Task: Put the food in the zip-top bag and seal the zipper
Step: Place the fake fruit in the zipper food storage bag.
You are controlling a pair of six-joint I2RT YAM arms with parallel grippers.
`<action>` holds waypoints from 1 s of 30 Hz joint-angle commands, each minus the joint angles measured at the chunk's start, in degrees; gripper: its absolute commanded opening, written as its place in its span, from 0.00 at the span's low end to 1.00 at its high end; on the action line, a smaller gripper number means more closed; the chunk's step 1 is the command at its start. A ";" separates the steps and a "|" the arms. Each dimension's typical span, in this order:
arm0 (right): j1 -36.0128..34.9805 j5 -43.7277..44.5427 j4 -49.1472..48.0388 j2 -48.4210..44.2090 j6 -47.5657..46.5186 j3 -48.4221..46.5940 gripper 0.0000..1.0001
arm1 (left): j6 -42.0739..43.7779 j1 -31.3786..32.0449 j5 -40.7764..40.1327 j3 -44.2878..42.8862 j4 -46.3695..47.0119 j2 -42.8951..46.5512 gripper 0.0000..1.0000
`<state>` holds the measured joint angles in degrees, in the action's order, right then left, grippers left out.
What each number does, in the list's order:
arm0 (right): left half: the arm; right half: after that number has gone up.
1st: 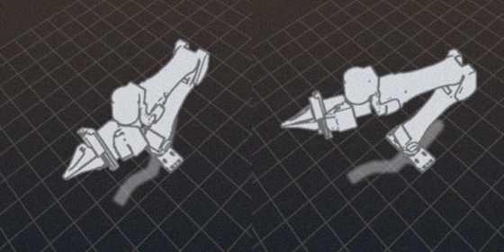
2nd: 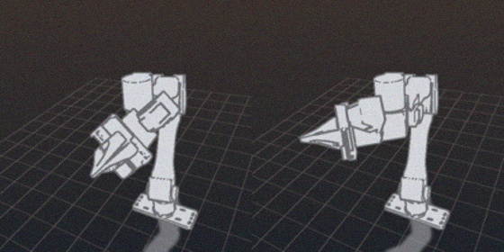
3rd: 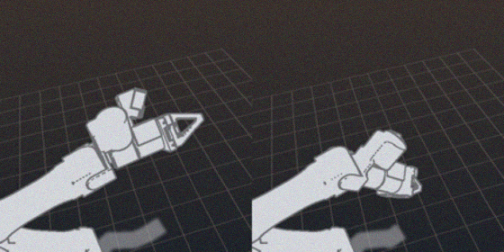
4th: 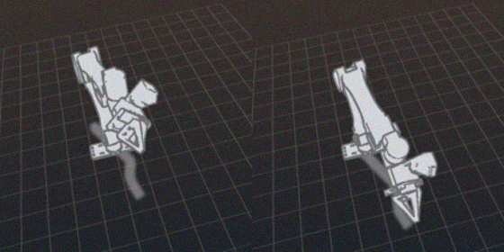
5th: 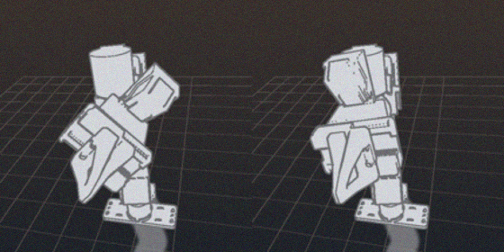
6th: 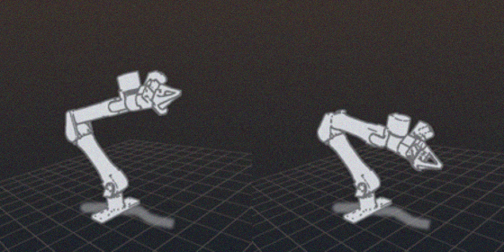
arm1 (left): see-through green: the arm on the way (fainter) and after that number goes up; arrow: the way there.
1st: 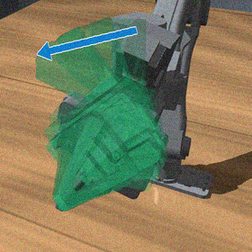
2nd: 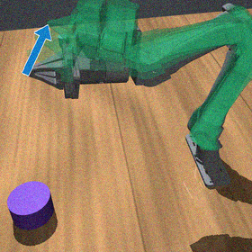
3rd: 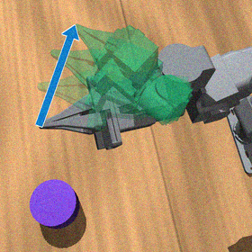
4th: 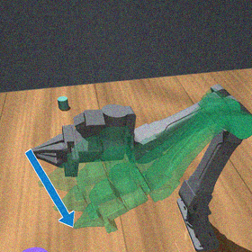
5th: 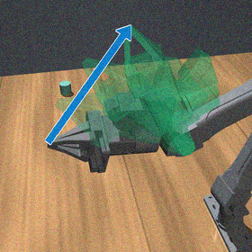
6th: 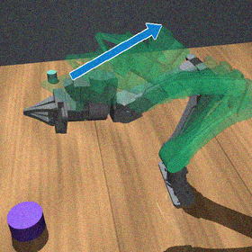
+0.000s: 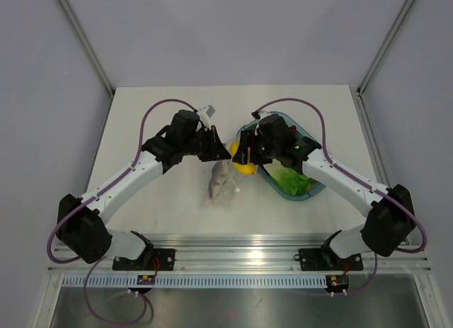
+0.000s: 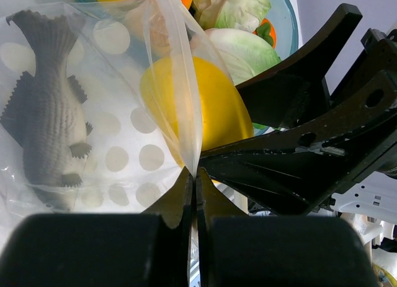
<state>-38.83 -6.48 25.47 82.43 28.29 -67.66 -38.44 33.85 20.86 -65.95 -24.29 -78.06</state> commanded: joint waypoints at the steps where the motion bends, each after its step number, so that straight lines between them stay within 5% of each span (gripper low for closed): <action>1: -0.72 1.12 -0.16 0.18 -0.61 -0.19 0.41 | -0.59 0.17 2.08 -2.34 2.67 0.28 0.00; 5: -0.72 0.51 -0.25 1.15 -0.70 -0.63 0.46 | -0.68 0.17 2.51 -2.25 2.94 0.37 0.00; 7: -0.63 -0.28 0.01 1.50 -0.78 -1.33 0.64 | -0.76 0.17 2.60 -2.25 3.02 0.45 0.00; 10: -1.16 0.59 1.32 1.50 -1.66 -2.56 0.75 | -0.76 0.17 2.52 -2.07 3.11 0.45 0.00; 22: -0.11 12.89 5.29 -7.02 -4.13 -2.13 0.78 | -1.03 0.17 2.43 -1.72 3.02 0.72 0.00; 30: 4.29 7.46 2.92 -7.56 -2.37 3.75 0.75 | -1.20 0.17 2.25 -1.46 3.11 1.68 0.00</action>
<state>-35.55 2.55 29.76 74.61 25.39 -66.00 -39.11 33.85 21.87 -65.98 -23.83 -78.06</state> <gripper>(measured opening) 0.756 0.012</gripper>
